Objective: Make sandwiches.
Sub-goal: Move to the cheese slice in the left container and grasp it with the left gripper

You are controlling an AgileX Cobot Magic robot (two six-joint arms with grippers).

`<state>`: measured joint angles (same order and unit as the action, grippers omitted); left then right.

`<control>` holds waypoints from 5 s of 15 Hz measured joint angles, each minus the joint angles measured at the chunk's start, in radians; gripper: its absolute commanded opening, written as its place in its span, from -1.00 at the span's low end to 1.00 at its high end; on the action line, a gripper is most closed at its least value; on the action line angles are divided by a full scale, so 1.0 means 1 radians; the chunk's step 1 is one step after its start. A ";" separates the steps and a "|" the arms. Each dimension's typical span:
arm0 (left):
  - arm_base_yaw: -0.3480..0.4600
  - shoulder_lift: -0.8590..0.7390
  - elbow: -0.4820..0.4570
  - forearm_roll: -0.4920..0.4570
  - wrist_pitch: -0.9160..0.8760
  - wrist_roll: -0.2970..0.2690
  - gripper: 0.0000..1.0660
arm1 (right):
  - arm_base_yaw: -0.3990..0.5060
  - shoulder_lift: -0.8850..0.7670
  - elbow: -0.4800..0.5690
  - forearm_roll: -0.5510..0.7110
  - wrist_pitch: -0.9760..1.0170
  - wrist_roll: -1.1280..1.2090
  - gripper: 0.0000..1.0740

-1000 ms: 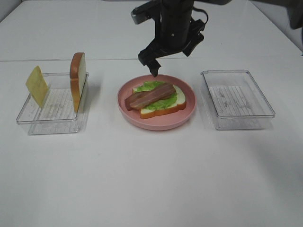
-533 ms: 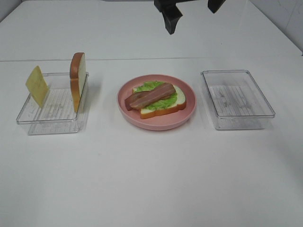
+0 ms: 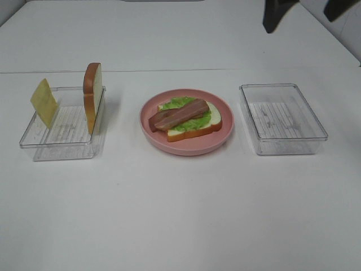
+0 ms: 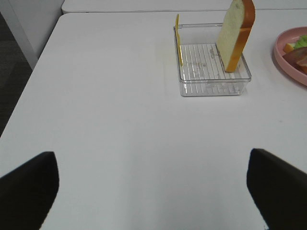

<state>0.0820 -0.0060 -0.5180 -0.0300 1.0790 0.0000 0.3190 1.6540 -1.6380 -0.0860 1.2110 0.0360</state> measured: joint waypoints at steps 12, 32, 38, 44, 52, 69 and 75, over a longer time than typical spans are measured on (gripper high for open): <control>0.000 0.000 0.000 0.000 0.000 0.000 0.87 | -0.040 -0.638 0.800 0.008 -0.086 0.080 0.84; 0.000 0.000 0.000 0.000 0.000 0.000 0.87 | -0.246 -1.657 1.181 0.011 -0.089 0.031 0.83; 0.000 0.000 0.000 0.000 0.000 0.000 0.87 | -0.246 -1.657 1.187 0.011 -0.104 0.031 0.83; 0.000 0.000 0.000 0.000 0.000 0.000 0.87 | -0.246 -1.657 1.187 0.011 -0.104 0.031 0.83; 0.000 0.000 0.000 0.000 0.000 0.000 0.87 | -0.246 -1.657 1.187 0.011 -0.104 0.031 0.83; 0.000 0.000 0.000 0.000 0.000 0.000 0.87 | -0.246 -1.657 1.187 0.011 -0.104 0.031 0.83; 0.000 0.065 -0.017 0.021 0.004 -0.006 0.87 | -0.246 -1.657 1.187 0.011 -0.104 0.031 0.83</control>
<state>0.0820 0.0590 -0.5350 -0.0090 1.0830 -0.0060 0.0730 -0.0030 -0.4510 -0.0750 1.1070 0.0670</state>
